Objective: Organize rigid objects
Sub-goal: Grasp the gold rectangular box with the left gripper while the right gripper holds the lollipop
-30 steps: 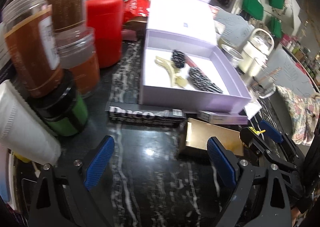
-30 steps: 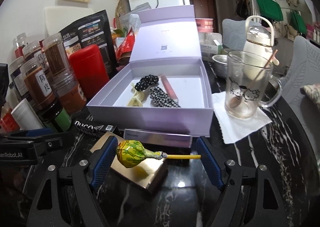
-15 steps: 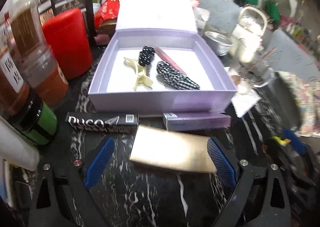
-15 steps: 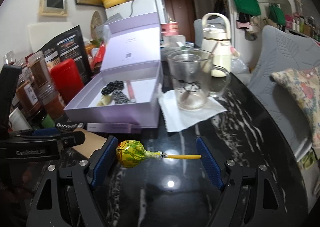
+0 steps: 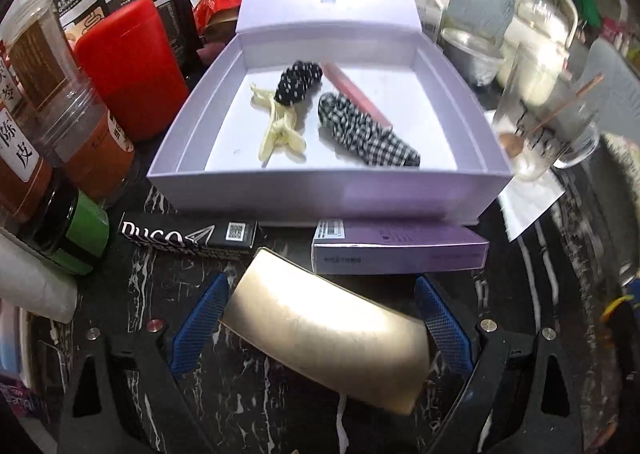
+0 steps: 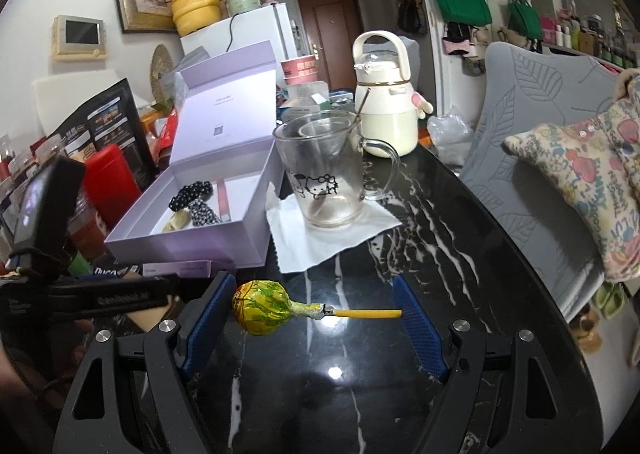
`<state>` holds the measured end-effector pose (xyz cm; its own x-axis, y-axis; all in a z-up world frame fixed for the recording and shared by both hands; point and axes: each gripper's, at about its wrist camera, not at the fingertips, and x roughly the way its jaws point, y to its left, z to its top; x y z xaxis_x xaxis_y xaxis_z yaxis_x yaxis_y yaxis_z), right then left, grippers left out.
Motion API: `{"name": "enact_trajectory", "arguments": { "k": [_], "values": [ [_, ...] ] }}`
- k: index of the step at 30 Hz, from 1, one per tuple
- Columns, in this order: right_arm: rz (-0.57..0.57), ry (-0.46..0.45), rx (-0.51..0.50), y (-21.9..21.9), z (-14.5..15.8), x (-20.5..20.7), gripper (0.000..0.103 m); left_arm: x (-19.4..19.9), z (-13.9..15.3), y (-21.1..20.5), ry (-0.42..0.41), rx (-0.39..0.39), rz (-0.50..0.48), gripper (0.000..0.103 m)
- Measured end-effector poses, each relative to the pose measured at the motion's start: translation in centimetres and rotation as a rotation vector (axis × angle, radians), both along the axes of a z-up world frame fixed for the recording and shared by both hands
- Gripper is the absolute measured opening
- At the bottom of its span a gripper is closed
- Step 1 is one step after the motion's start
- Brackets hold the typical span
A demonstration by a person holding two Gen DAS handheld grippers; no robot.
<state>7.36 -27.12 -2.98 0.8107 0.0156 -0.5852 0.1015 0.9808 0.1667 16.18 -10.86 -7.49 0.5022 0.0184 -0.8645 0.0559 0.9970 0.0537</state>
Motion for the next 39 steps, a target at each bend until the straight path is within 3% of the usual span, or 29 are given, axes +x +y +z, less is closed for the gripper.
{"name": "enact_trajectory", "arguments": {
  "k": [3,14,24,28,37,39],
  "values": [
    [0.01,-0.017,-0.006,0.2,0.3,-0.1,0.081,-0.4,-0.3,-0.4,-0.01,0.045,0.006,0.096],
    [0.044,-0.025,0.023,0.8,0.4,0.1,0.081,-4.9,-1.1,4.0,0.033,0.027,-0.072,0.096],
    [0.124,-0.013,0.032,3.4,-0.1,0.5,0.081,-6.6,-0.4,8.6,-0.009,-0.114,-0.05,0.096],
    [0.154,-0.013,0.037,4.5,-0.1,0.5,0.081,-7.1,-0.2,10.0,-0.028,-0.109,-0.018,0.096],
    [0.218,0.004,0.036,6.7,-0.4,1.0,0.081,-8.5,-0.7,11.7,0.035,-0.202,-0.035,0.095],
    [0.221,0.005,0.037,6.9,-0.4,1.1,0.081,-8.9,-0.7,11.2,0.015,-0.194,-0.066,0.088]
  ]
}}
